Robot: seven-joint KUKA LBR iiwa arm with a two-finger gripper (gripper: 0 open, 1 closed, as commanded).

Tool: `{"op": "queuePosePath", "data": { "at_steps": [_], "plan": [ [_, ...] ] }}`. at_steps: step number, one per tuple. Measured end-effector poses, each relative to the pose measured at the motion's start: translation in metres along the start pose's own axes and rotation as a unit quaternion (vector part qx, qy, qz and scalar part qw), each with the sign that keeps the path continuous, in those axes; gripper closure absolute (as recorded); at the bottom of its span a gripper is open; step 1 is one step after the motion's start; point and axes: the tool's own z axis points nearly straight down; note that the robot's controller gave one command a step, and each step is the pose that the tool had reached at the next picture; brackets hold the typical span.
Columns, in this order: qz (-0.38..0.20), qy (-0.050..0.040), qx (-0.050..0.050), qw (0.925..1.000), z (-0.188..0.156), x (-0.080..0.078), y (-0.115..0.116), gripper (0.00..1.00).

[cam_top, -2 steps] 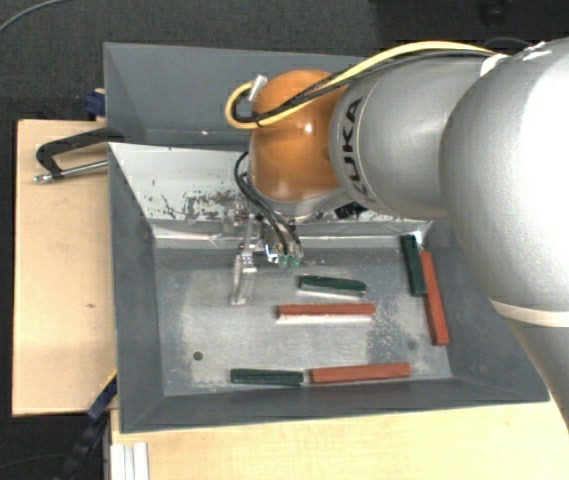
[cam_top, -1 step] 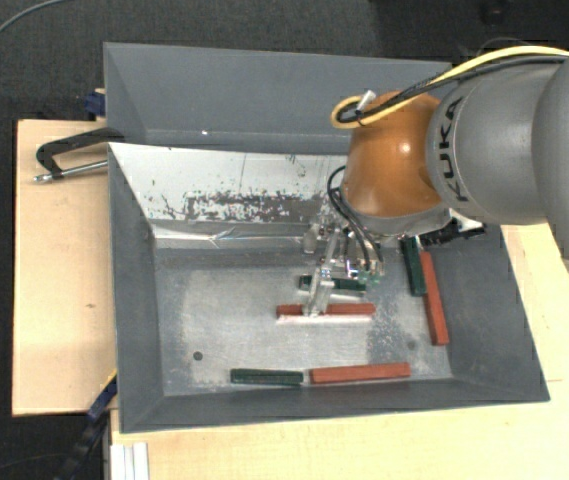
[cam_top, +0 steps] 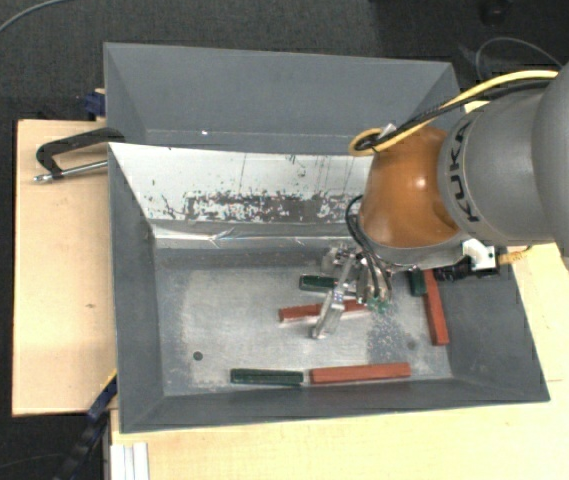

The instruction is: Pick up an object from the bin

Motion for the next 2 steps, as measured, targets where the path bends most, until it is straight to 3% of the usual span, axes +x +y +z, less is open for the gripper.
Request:
{"op": "queuePosePath", "data": {
  "at_steps": [1, 2],
  "plan": [
    [0.000, -0.0015, -0.001, 1.0000, -0.0008, -0.0005, 0.0010, 0.00],
    [0.000, -0.0020, -0.001, 1.0000, -0.0009, -0.0007, 0.0009, 1.00]
  ]
}}
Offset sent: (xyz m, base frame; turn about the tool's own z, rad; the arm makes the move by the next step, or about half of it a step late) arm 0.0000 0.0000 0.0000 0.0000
